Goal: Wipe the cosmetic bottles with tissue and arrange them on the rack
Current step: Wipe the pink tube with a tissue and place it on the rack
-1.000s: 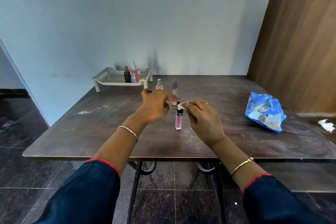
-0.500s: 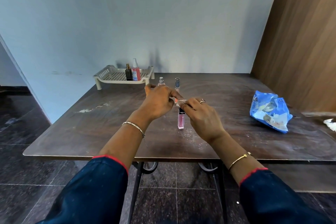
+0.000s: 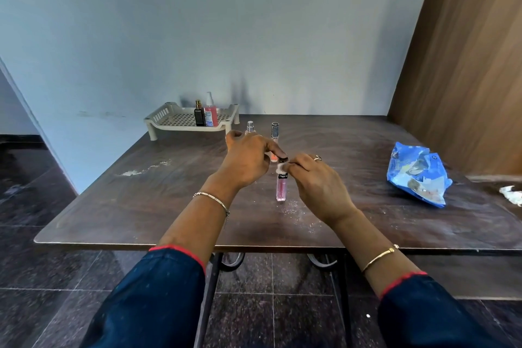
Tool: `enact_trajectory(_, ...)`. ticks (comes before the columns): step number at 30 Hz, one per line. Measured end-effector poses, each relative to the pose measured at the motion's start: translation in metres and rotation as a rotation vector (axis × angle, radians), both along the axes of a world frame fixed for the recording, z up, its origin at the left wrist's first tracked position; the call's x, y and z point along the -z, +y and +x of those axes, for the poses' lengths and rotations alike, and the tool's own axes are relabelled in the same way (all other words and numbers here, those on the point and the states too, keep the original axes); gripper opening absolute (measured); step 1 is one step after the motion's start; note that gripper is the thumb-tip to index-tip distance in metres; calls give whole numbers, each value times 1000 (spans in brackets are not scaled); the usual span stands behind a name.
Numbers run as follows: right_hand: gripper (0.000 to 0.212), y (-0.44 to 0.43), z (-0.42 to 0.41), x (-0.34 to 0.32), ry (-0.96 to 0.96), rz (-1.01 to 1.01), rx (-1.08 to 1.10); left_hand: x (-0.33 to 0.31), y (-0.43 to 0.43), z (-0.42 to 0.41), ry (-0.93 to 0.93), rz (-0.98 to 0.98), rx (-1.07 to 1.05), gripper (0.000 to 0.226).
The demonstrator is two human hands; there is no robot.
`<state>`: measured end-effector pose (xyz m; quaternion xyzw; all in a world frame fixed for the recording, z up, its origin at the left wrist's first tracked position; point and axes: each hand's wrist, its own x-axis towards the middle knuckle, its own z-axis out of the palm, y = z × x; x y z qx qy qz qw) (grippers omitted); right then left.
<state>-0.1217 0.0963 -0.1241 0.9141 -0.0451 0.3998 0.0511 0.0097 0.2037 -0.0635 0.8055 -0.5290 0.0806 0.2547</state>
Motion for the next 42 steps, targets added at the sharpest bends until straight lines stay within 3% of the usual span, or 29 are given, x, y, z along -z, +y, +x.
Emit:
enact_trajectory(6, 27, -6, -11, 0, -120, 87, 27, 4, 0, -1, 36, -31, 26, 42)
enact_trajectory(13, 27, 6, 0, -16, 59, -76, 18, 6, -1, 1, 61, -35, -5, 41)
enact_trajectory(20, 29, 2, 1, -12, 34, -47, 28, 8, -1, 3, 73, -45, 4, 35)
enact_trajectory(26, 21, -10, -8, 1, -16, 85, 37, 8, -2, 1, 122, -60, -16, 30)
enact_trajectory(31, 11, -6, -16, 5, -204, 216, 17, 5, -4, 1, 144, -66, -37, 29)
enact_trajectory(37, 13, 6, 5, 0, -216, 94, -47, -1, -13, 2, 143, -38, -99, 45)
enact_trajectory(42, 22, 6, 12, -1, -164, 13, -23, -4, -19, 4, 166, -27, -90, 33)
